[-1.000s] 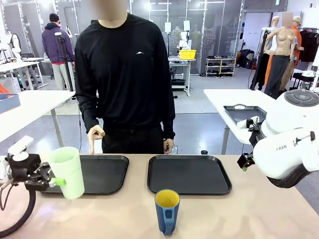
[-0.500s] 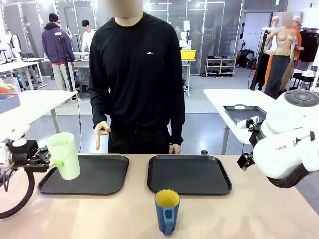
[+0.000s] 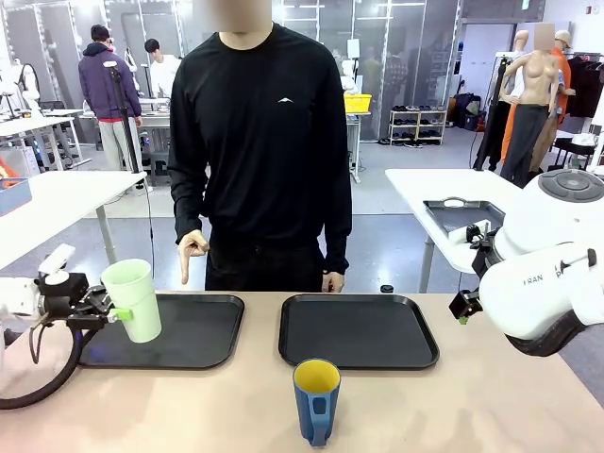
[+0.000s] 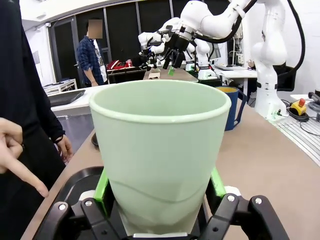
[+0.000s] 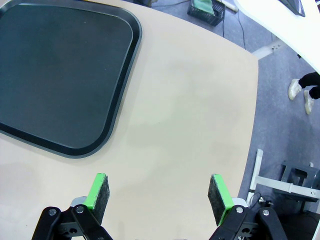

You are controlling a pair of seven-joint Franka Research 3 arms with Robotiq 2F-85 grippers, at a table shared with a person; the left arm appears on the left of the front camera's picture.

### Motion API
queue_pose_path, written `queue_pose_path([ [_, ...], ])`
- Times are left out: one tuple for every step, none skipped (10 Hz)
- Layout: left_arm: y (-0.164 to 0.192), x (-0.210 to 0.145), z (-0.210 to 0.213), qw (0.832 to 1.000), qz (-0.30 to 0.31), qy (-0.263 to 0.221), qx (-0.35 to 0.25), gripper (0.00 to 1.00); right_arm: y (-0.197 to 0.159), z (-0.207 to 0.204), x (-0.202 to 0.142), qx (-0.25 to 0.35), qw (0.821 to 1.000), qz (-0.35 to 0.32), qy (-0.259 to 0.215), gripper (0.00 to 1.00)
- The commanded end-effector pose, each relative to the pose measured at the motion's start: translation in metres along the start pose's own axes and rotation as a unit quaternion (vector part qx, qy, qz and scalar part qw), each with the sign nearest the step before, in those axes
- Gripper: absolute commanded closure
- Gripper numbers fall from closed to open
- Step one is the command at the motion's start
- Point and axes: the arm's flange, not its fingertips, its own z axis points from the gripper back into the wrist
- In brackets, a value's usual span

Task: Sort and store the cups by type.
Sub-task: Place the picked Reusable plastic cup into the Flat Tray indicated by the person.

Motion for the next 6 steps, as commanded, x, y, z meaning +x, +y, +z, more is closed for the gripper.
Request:
queue_pose_path([
  [0.015,-0.014,-0.001,1.000,-0.005,0.002,-0.002,0.14,0.000,-0.001,-0.001,0.000,1.000,0.000,0.000,0.00],
  [0.017,-0.022,-0.002,1.000,-0.002,0.008,0.002,0.14,0.000,-0.001,-0.001,0.000,1.000,0.000,0.000,0.00],
  [0.019,-0.029,-0.001,1.000,0.000,0.017,0.009,0.14,0.000,-0.001,-0.001,0.000,1.000,0.000,0.000,0.00],
  [0.021,-0.034,-0.001,1.000,0.000,0.022,0.017,0.14,0.000,-0.001,-0.001,0.000,1.000,0.000,0.000,0.00],
  [0.024,-0.039,0.000,1.000,-0.003,0.023,0.021,0.14,0.000,-0.001,-0.001,0.000,1.000,0.000,0.000,0.00],
  [0.025,-0.043,0.000,0.999,-0.002,0.026,0.025,0.14,0.000,-0.001,-0.001,0.000,1.000,0.000,0.000,0.00],
])
